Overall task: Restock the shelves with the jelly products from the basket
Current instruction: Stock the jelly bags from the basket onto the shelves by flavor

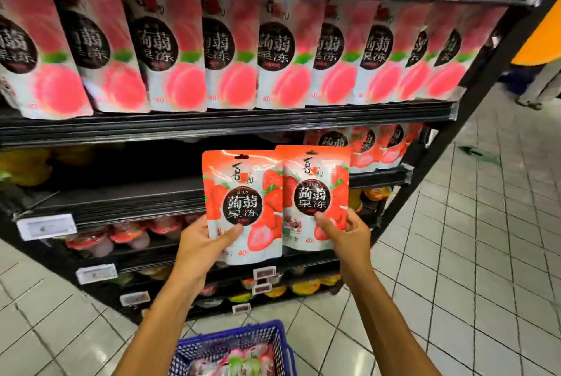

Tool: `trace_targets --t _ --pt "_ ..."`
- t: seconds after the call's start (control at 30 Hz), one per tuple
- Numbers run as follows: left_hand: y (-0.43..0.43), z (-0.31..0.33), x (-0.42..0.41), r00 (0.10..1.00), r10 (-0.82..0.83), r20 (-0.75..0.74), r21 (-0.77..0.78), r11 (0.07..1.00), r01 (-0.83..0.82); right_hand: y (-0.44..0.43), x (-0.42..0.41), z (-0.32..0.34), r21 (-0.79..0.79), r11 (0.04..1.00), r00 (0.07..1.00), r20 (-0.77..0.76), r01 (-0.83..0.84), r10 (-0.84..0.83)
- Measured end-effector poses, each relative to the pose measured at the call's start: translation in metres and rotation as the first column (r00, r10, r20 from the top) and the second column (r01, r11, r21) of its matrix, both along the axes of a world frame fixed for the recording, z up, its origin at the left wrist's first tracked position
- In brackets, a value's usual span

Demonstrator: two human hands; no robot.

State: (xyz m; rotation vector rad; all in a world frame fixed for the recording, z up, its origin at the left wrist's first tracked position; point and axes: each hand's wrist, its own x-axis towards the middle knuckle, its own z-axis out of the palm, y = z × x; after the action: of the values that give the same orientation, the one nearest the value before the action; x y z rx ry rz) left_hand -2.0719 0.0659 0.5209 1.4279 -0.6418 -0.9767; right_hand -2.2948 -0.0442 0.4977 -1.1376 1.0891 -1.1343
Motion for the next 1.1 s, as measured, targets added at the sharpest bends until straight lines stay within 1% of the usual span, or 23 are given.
trace_targets --t 0.17,0.27,0.43,0.57,0.7,0.97,1.03,1.1 --pt "-0.017 -0.011 -0.010 0.998 0.059 -0.002 0.031 0.998 -0.059 -0.031 0.005 -0.009 -0.005 0.998 0.997 0.047 -0.055 0.056" --pt "-0.025 -0.016 -0.013 0.996 0.087 -0.018 0.040 0.995 -0.086 -0.049 0.013 -0.008 -0.035 0.998 0.995 0.088 -0.051 0.054" --pt "-0.031 -0.023 -0.015 0.993 0.112 -0.034 0.000 0.994 -0.113 -0.075 0.034 0.004 -0.065 0.995 0.988 0.128 -0.074 0.081" --pt "-0.031 -0.029 -0.015 0.985 0.168 -0.043 -0.028 0.985 -0.169 -0.091 0.047 0.011 -0.101 0.992 0.985 0.147 -0.080 0.095" --pt "-0.031 -0.036 -0.016 0.976 0.212 -0.044 -0.043 0.976 -0.214 -0.106 0.057 0.012 -0.201 0.976 0.990 0.101 -0.078 0.100" --pt "-0.037 -0.049 -0.023 0.971 0.233 -0.062 -0.062 0.970 -0.237 -0.122 0.070 -0.016 -0.342 0.939 1.000 -0.018 -0.016 0.010" --pt "-0.037 -0.054 -0.027 0.970 0.235 -0.066 -0.052 0.970 -0.239 -0.124 0.066 -0.023 -0.353 0.933 0.995 -0.091 -0.067 0.037" --pt "-0.035 -0.058 -0.029 0.969 0.240 -0.063 -0.041 0.969 -0.243 -0.124 0.057 -0.024 -0.368 0.917 0.977 -0.199 -0.153 0.084"
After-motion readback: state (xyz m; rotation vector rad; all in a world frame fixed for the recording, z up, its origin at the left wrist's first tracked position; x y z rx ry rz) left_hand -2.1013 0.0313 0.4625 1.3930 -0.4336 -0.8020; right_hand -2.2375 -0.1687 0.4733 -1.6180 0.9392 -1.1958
